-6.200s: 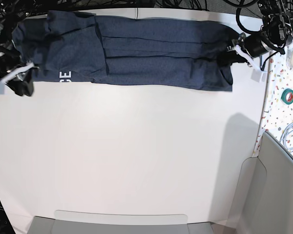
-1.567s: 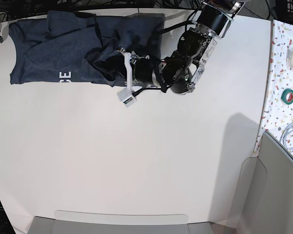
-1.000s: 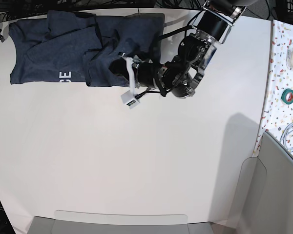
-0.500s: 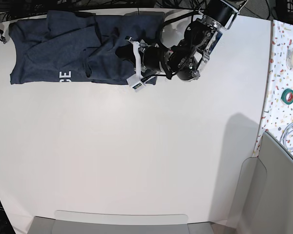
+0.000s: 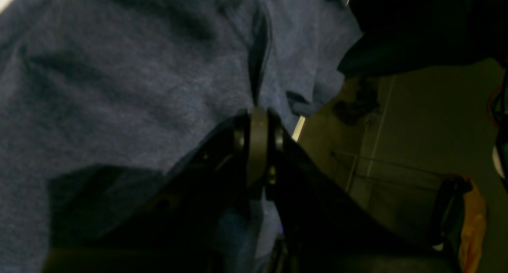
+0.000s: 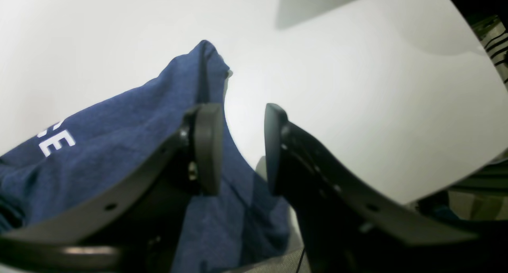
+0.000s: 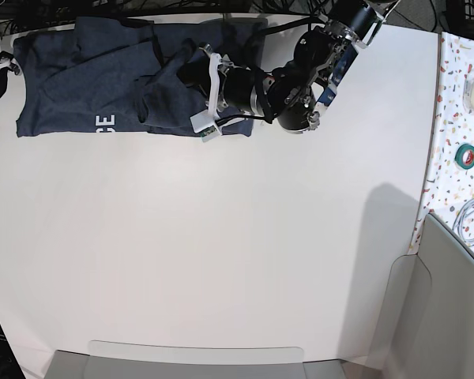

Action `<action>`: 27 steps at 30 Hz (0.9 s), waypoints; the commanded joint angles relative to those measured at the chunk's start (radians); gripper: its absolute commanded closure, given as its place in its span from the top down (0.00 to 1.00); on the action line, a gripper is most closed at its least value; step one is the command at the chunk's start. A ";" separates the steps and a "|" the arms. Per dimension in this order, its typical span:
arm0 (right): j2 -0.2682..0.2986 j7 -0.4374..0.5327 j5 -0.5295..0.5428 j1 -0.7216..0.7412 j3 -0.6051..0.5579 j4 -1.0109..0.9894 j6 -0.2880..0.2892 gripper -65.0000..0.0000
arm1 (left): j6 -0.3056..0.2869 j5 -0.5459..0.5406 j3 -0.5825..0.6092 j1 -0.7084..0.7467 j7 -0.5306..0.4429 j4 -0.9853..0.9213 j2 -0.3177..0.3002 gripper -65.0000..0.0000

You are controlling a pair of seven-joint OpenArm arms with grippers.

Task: Layout the t-shirt on the table in an organized manner, then fold the t-shirt properly
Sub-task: 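Press and smooth the folded end with the left gripper over the shirt, then withdraw the left gripper and lower the right gripper onto the strip end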

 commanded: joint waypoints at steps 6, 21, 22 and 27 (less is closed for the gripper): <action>0.039 0.021 0.017 -0.008 0.005 0.015 0.006 0.29 | -0.004 -0.015 -0.011 -0.050 -0.004 0.018 -0.057 0.00; 0.224 -0.181 0.162 0.022 -0.083 -0.334 0.085 0.62 | -0.004 -0.008 -0.012 -0.050 -0.053 0.013 -0.095 0.00; 0.238 -0.181 0.205 0.022 -0.103 -0.367 0.085 0.62 | -0.004 -0.008 -0.012 -0.050 -0.053 0.013 -0.095 0.00; 0.294 -0.183 0.374 0.021 -0.199 -0.511 0.085 0.62 | -0.003 -0.008 -0.012 -0.050 -0.053 0.013 -0.095 0.00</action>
